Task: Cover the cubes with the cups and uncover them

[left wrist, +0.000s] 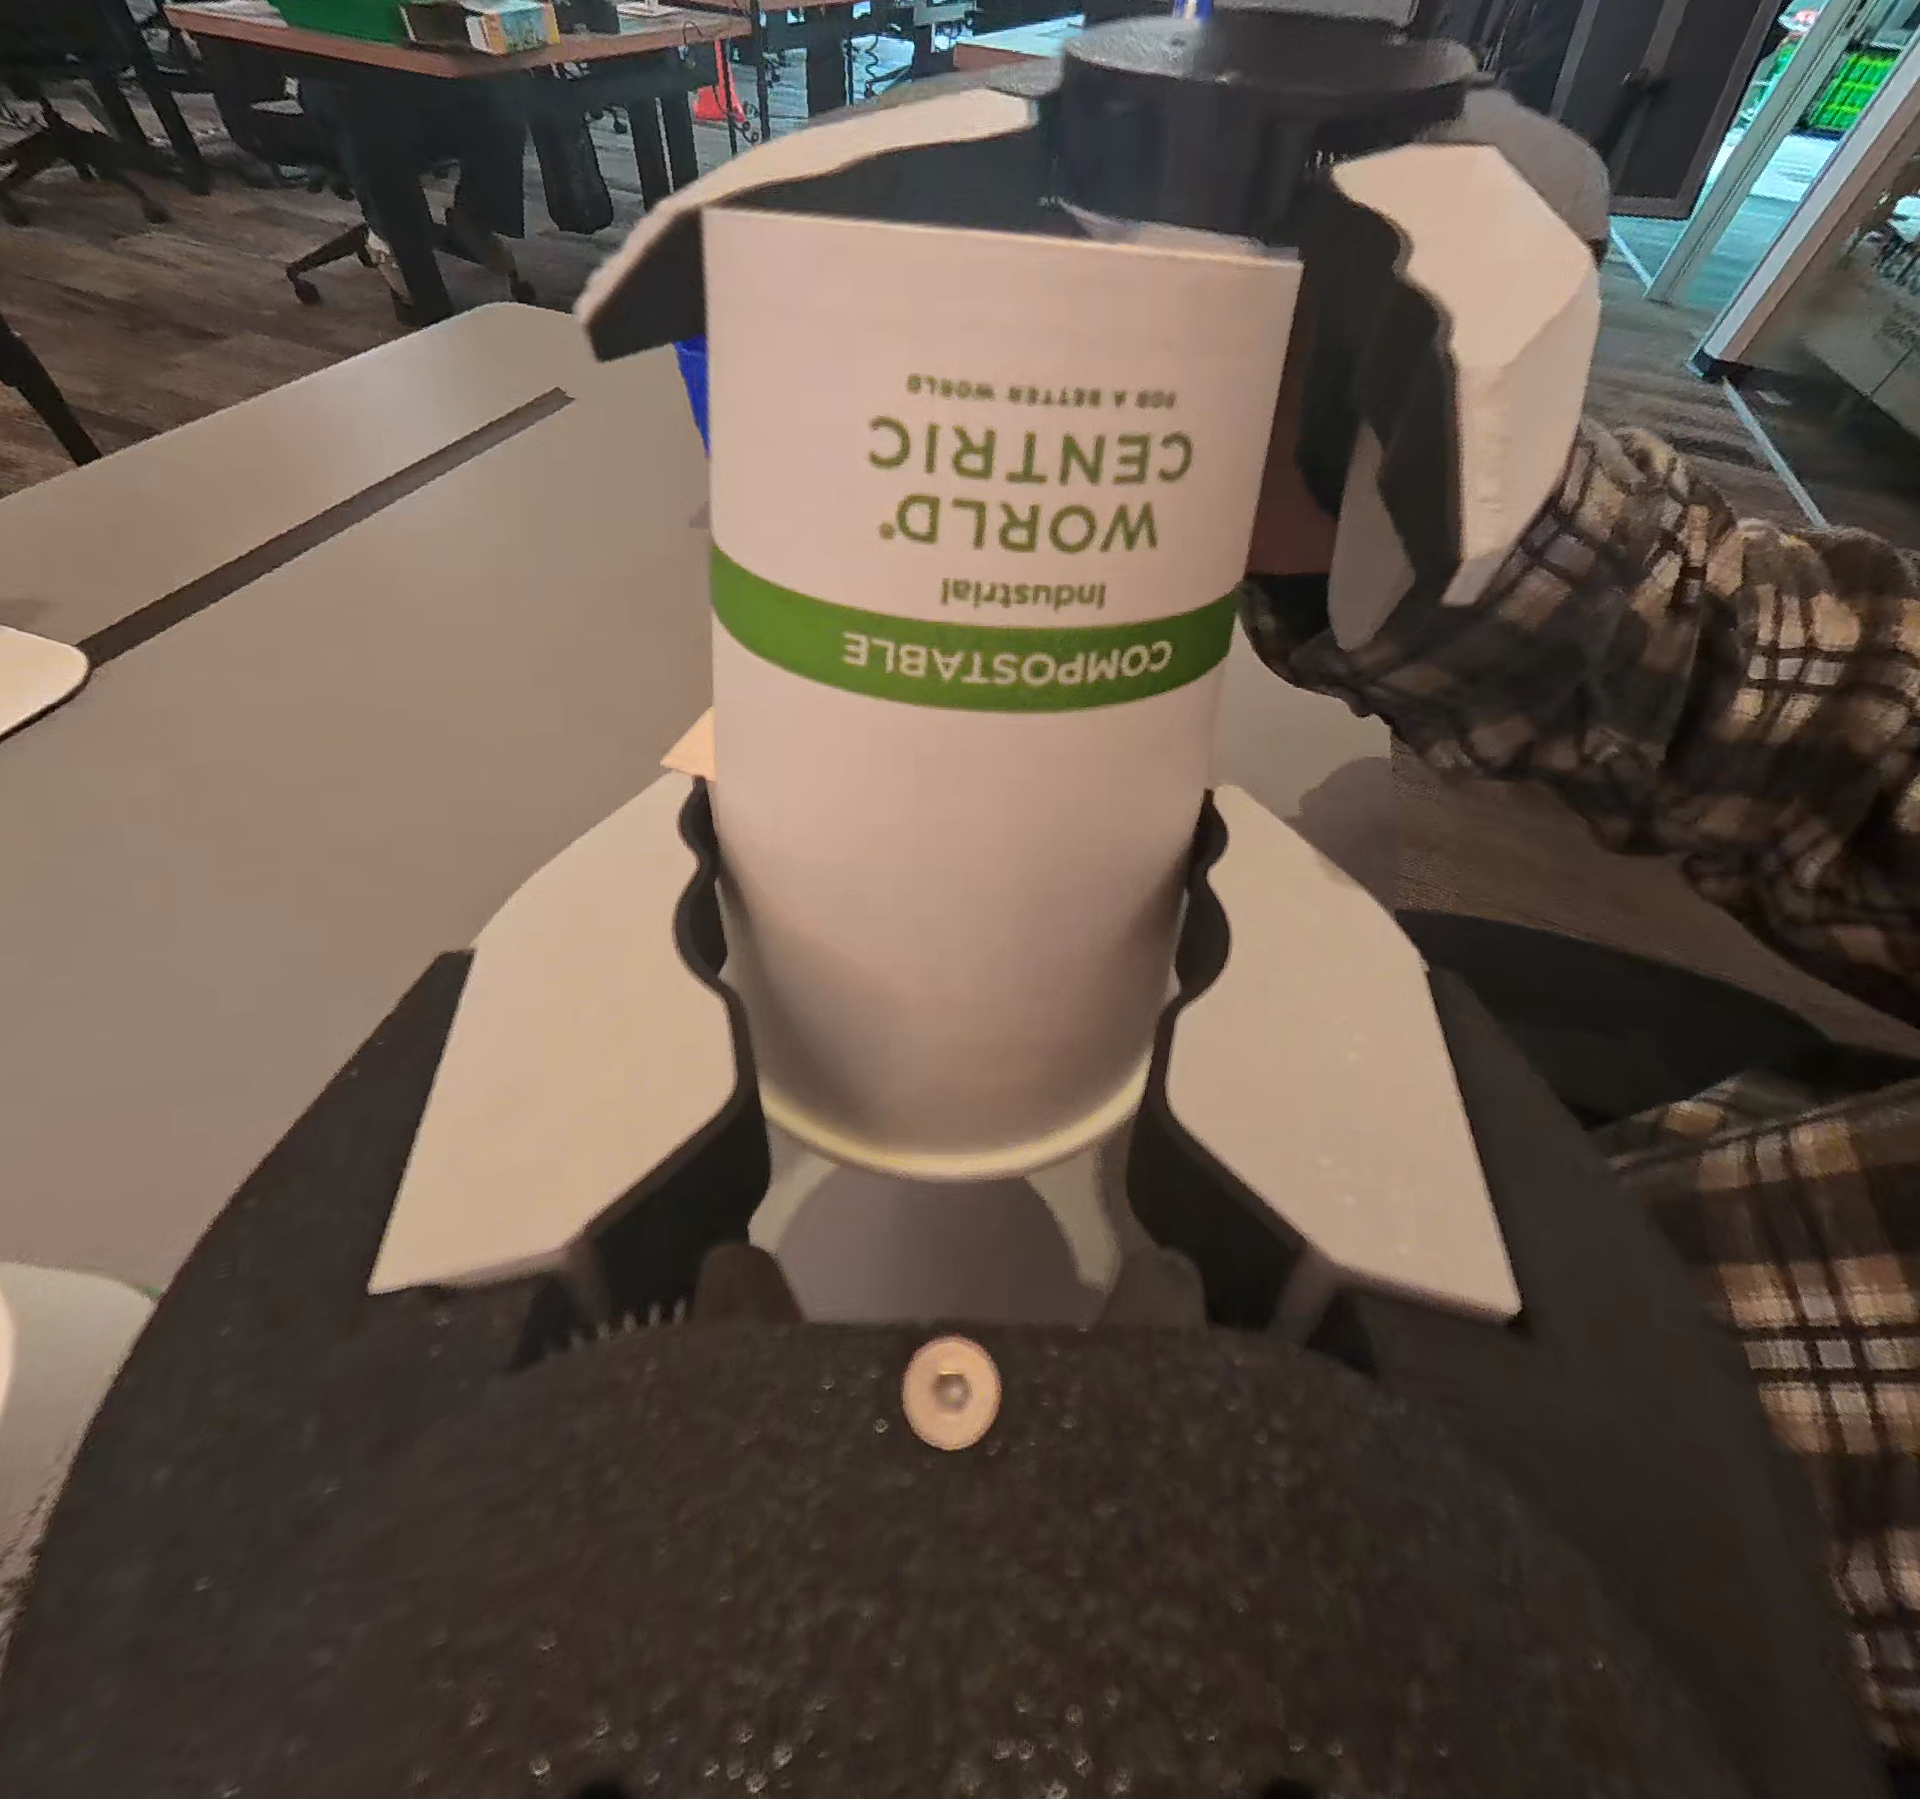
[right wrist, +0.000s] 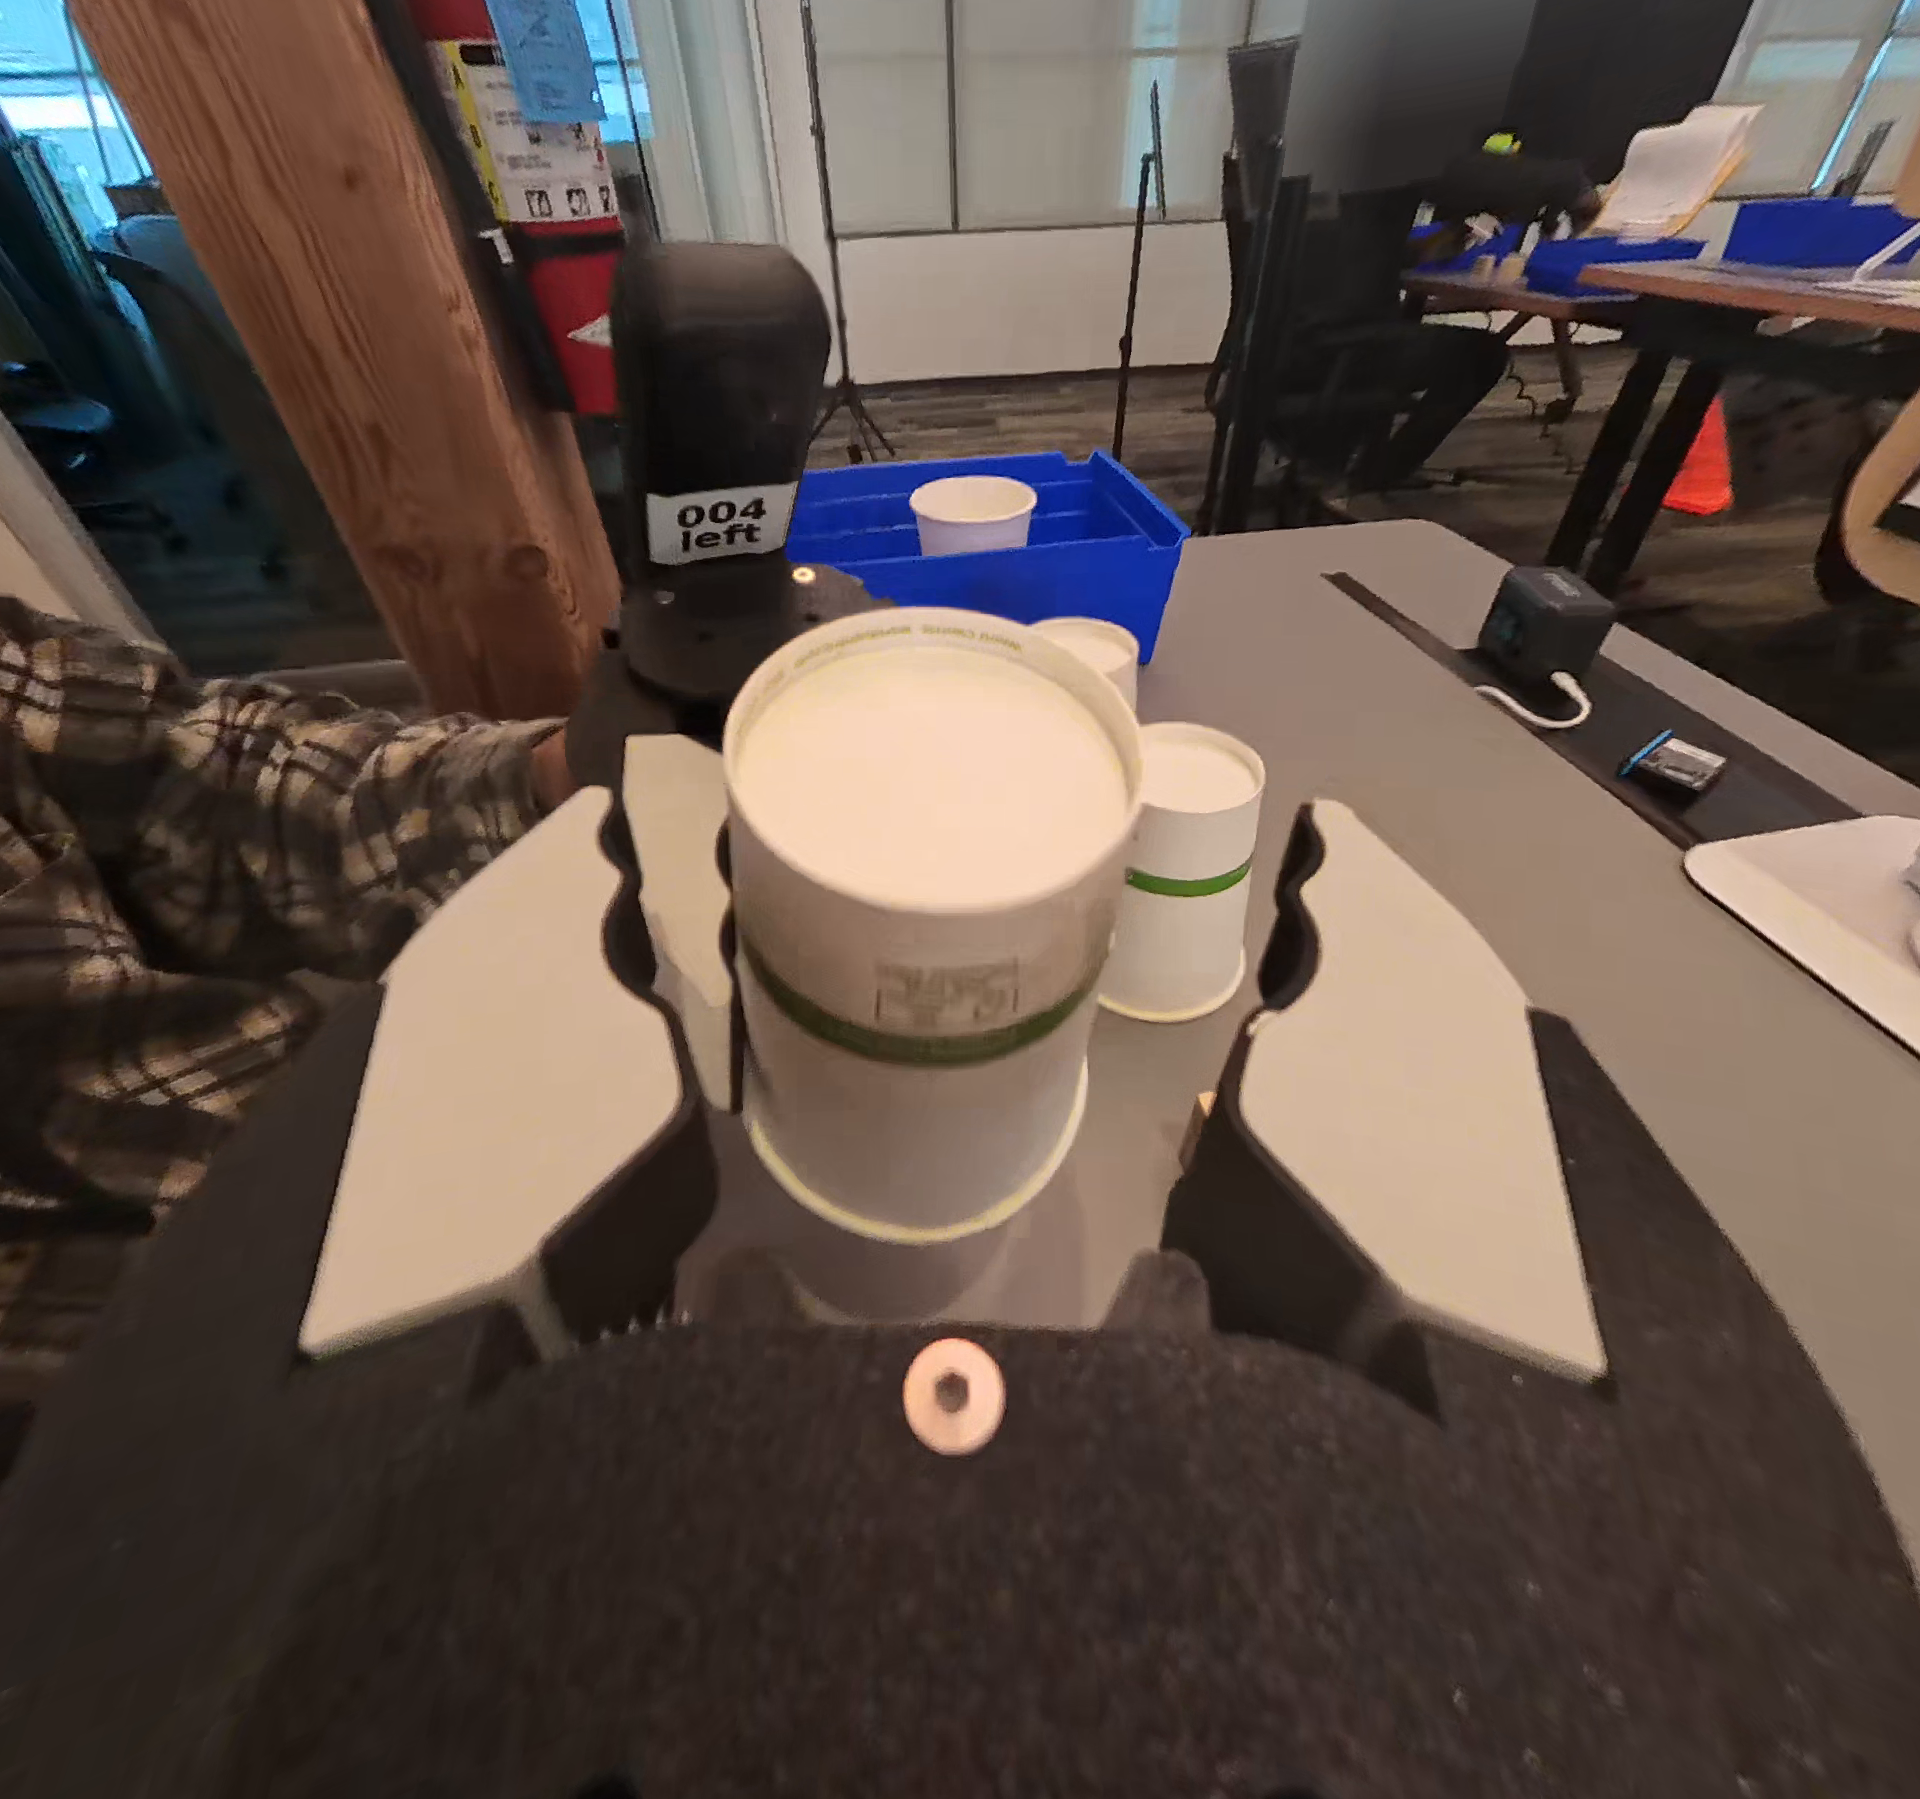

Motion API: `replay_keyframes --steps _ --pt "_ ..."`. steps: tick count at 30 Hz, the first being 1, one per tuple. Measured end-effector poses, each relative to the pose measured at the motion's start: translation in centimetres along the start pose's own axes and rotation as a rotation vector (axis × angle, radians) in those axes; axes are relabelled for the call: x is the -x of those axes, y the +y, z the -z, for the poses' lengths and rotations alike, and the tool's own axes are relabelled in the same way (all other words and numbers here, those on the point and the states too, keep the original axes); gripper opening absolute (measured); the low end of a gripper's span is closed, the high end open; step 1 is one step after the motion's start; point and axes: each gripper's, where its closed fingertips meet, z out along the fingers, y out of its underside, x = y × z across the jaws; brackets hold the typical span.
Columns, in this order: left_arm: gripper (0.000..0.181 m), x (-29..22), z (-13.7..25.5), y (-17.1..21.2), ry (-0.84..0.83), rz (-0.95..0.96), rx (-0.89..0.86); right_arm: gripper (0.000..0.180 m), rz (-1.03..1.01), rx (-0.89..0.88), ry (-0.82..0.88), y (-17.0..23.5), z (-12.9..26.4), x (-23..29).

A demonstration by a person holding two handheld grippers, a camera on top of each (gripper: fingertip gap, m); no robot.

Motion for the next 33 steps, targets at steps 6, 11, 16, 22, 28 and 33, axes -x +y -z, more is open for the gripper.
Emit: replay_keyframes --steps 6,11,16,22,28,33 --pt "0.088 0.0 -0.1 0.2 -0.022 -0.022 0.009 0.082 0.03 0.121 -0.08 0.4 -1.0 0.7" --pt "0.097 2.6 3.8 1.8 -0.18 -0.011 0.041 0.081 0.024 0.07 0.064 0.0 -0.7 -2.1" --pt "0.096 3.5 10.3 2.9 -0.271 0.042 0.005 0.081 -0.025 0.043 0.288 1.0 -0.4 -6.9" --pt "0.092 3.0 15.0 2.4 -0.322 0.026 -0.047 0.081 -0.076 0.11 0.366 4.0 -2.4 -9.9" --pt "0.093 2.8 16.7 2.2 -0.38 -0.049 -0.023 0.081 -0.075 0.175 0.402 6.9 -4.5 -11.6" --pt "0.092 2.6 17.4 1.7 -0.379 -0.069 -0.053 0.081 -0.078 0.232 0.407 9.2 -5.9 -12.1"
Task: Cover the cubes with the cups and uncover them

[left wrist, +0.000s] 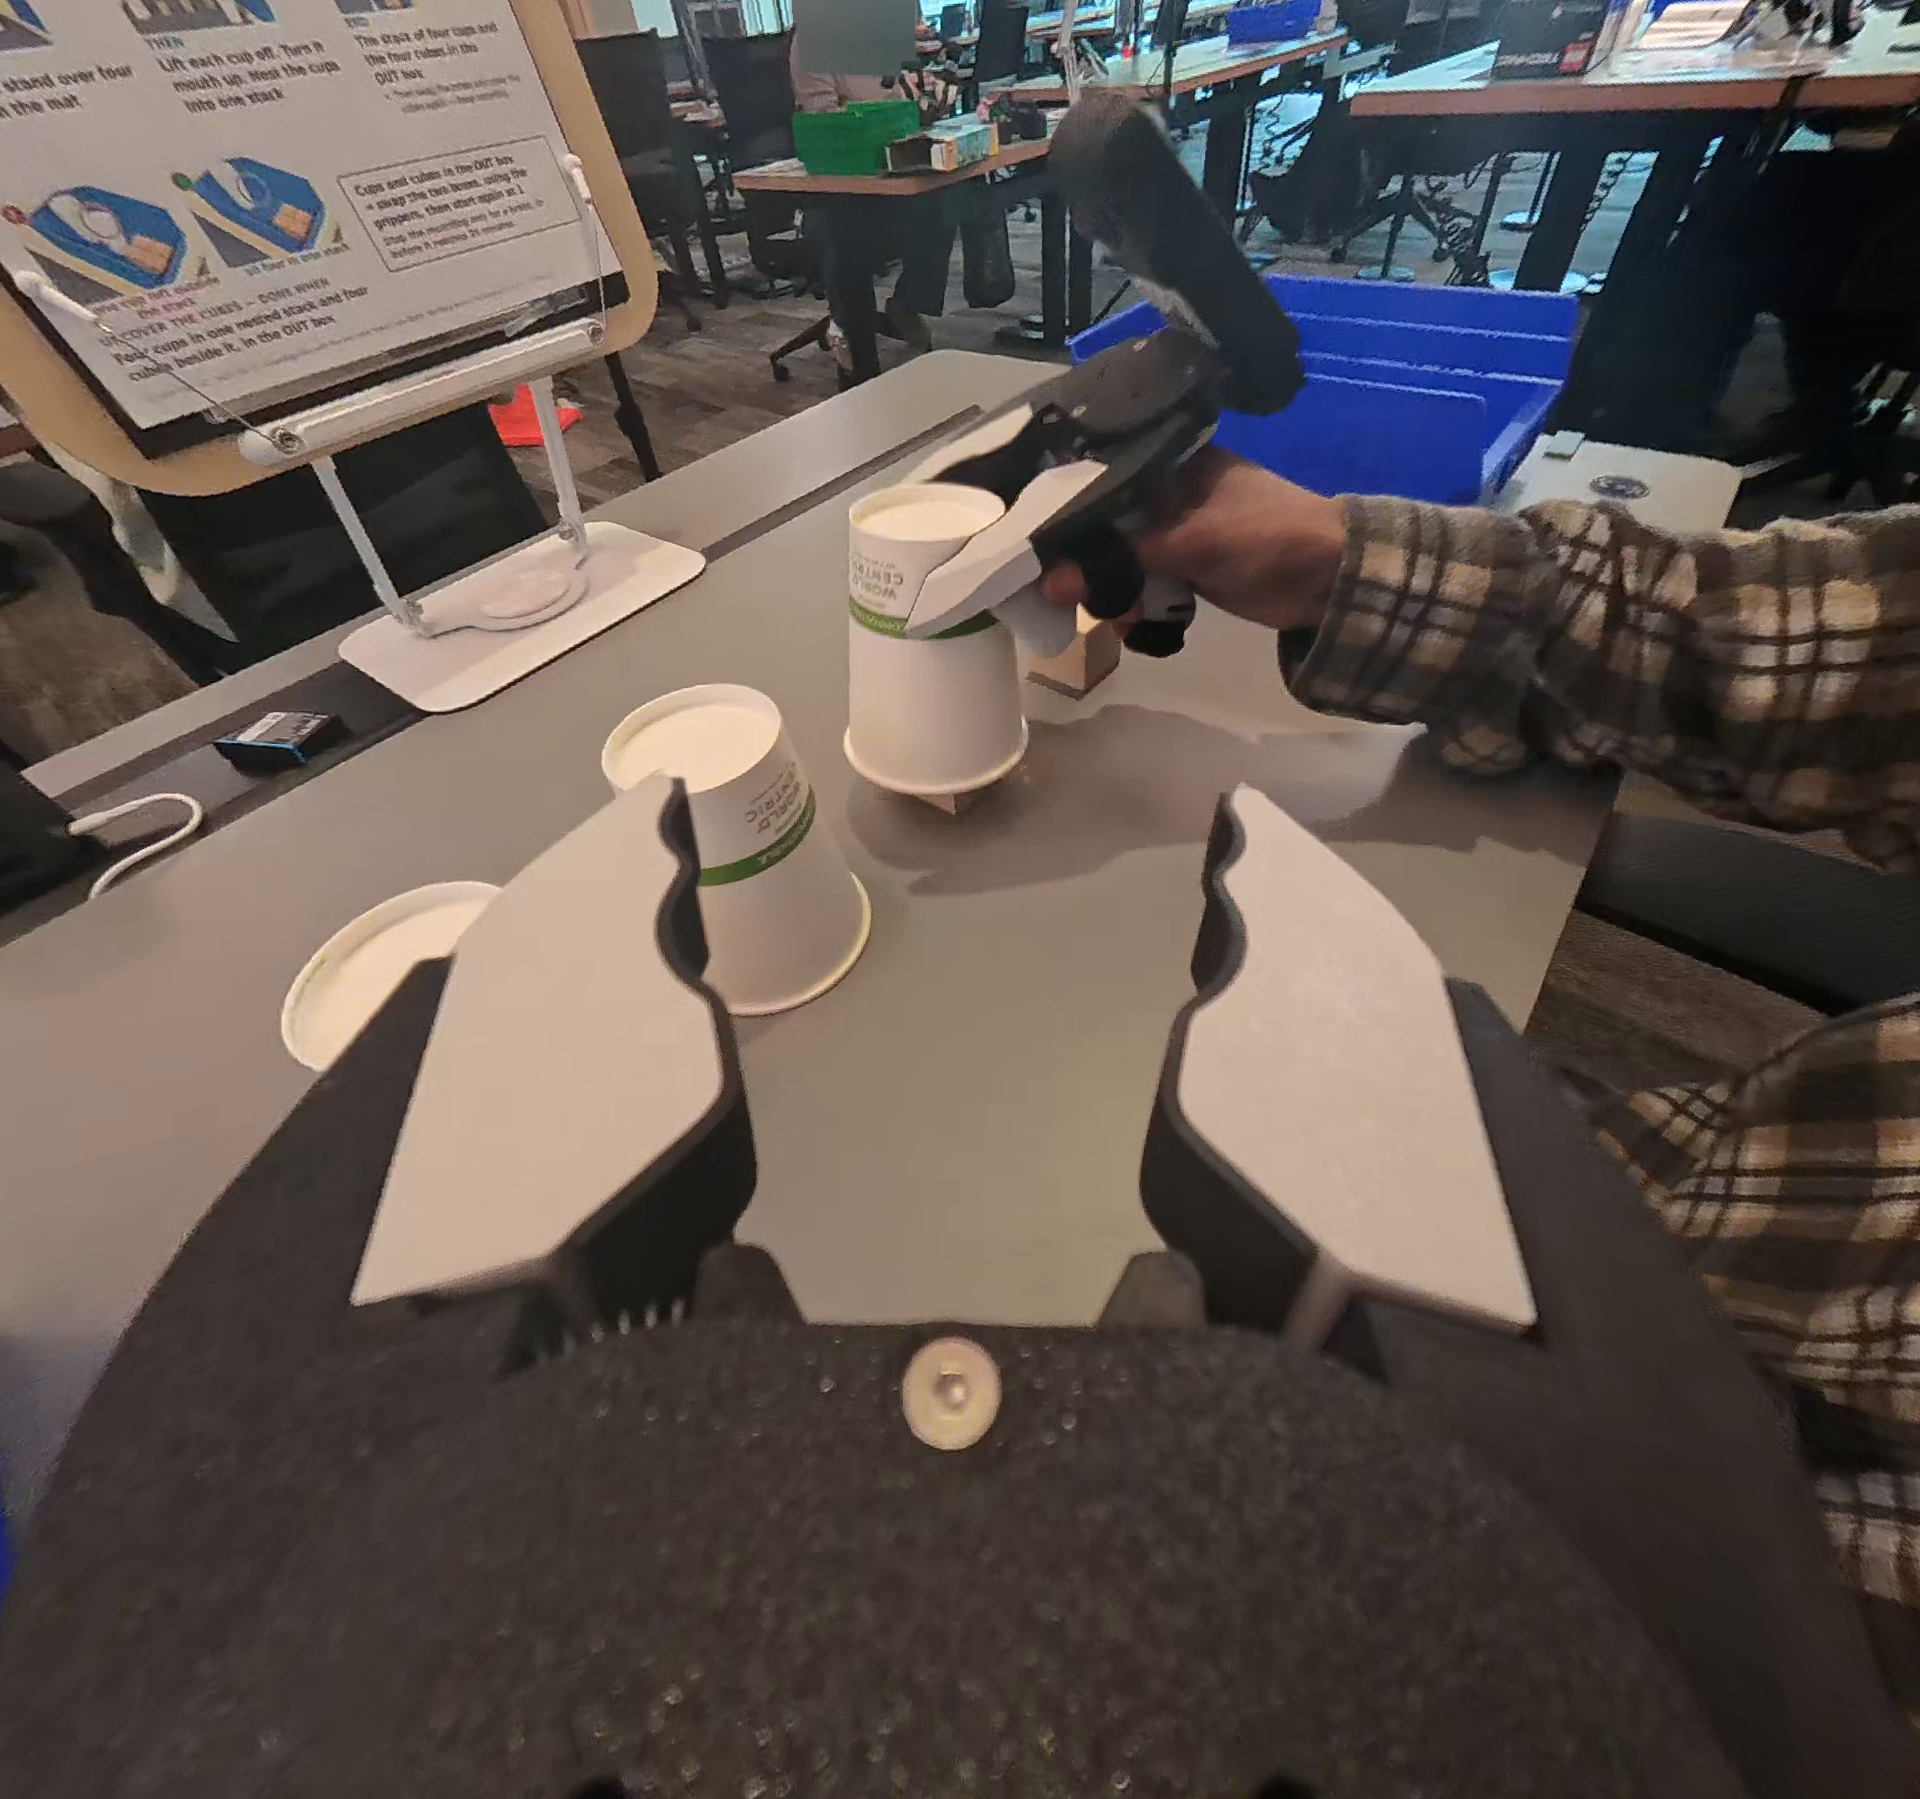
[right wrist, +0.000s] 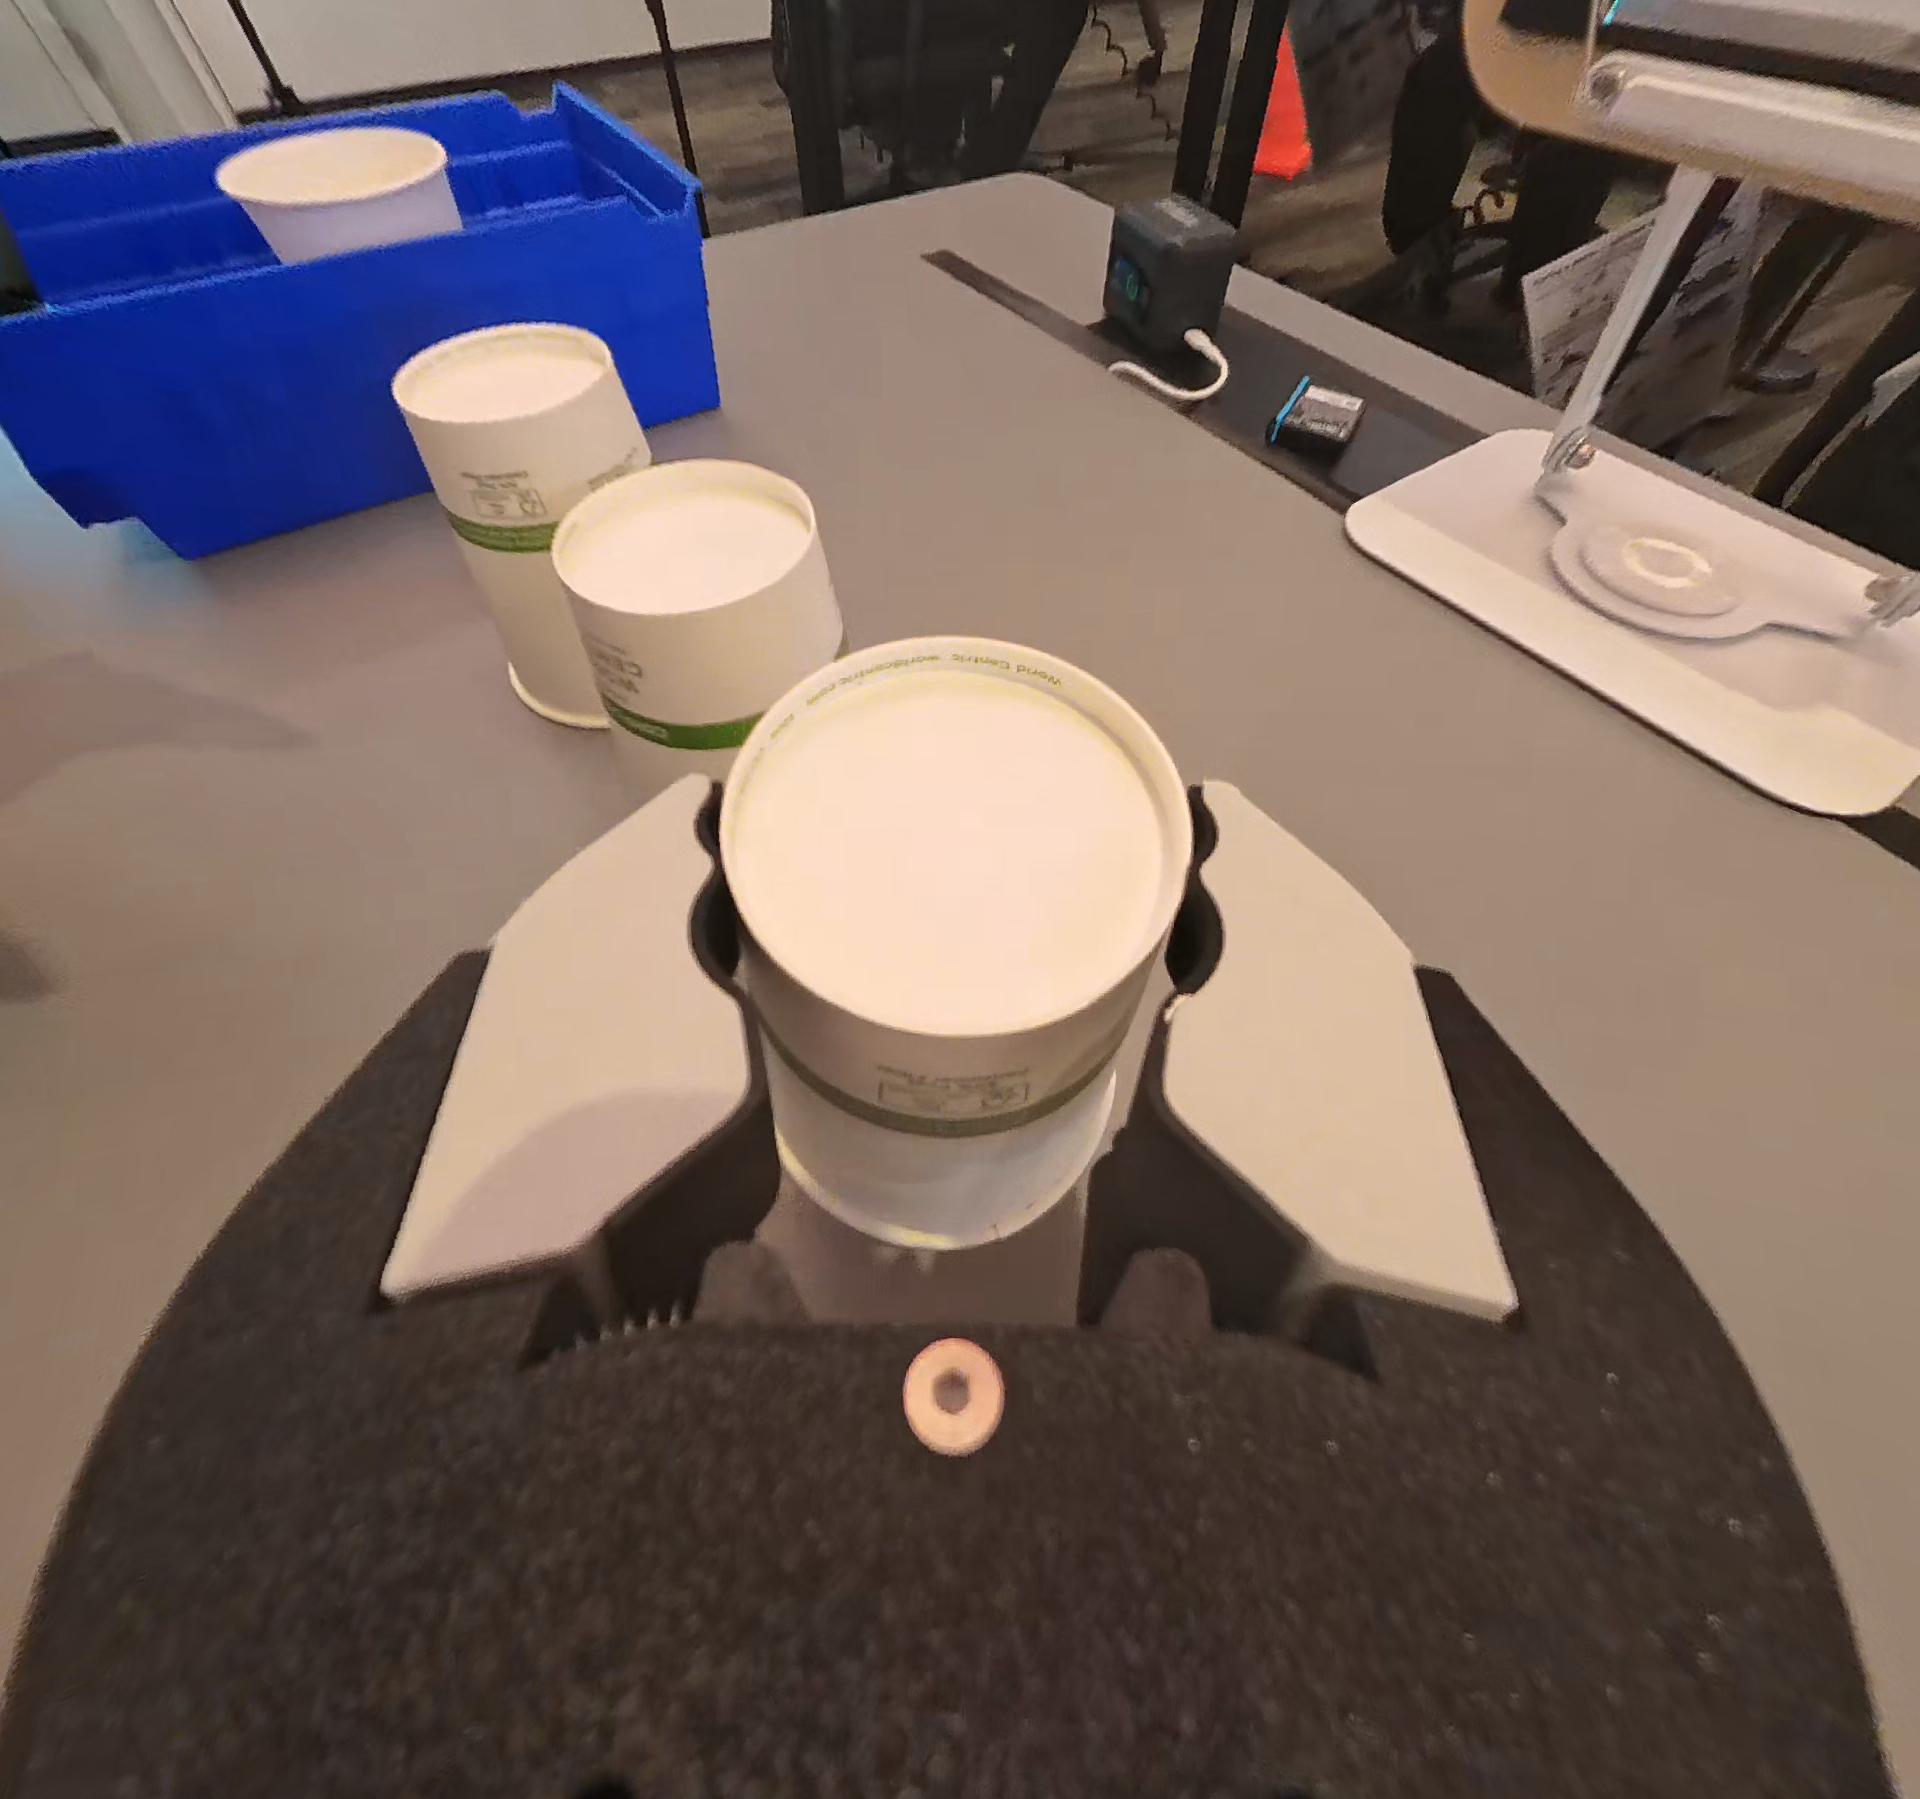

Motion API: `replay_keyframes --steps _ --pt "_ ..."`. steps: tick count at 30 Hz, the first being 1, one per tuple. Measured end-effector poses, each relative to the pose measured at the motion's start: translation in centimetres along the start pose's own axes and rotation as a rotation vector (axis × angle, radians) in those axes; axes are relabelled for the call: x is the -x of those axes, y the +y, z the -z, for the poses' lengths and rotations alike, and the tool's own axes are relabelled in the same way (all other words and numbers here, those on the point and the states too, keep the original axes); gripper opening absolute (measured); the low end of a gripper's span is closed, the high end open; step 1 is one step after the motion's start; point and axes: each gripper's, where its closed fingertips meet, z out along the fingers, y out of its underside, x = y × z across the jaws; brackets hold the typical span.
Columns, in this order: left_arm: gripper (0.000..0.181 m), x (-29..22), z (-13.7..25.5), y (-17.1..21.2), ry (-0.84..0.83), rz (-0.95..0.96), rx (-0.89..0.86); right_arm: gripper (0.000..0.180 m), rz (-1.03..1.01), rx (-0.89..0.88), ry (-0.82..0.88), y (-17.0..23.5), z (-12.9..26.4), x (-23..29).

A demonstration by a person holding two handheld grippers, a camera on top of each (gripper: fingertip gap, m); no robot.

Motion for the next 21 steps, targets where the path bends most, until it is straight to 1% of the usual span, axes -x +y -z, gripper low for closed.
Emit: replay_keyframes --steps 8,17,21 --pt "0.09 0.5 0.3 0.3 -0.005 0.015 0.001 0.081 0.005 0.059 -0.004 2.0 -1.3 0.2" --pt "0.09 0.2 -0.2 1.0 0.012 0.007 0.027 0.083 0.021 0.062 -0.009 2.6 -1.6 0.4" --pt "0.09 0.4 -0.1 0.9 0.003 0.007 0.018 0.123 0.031 0.039 -0.015 2.2 -1.2 0.9"
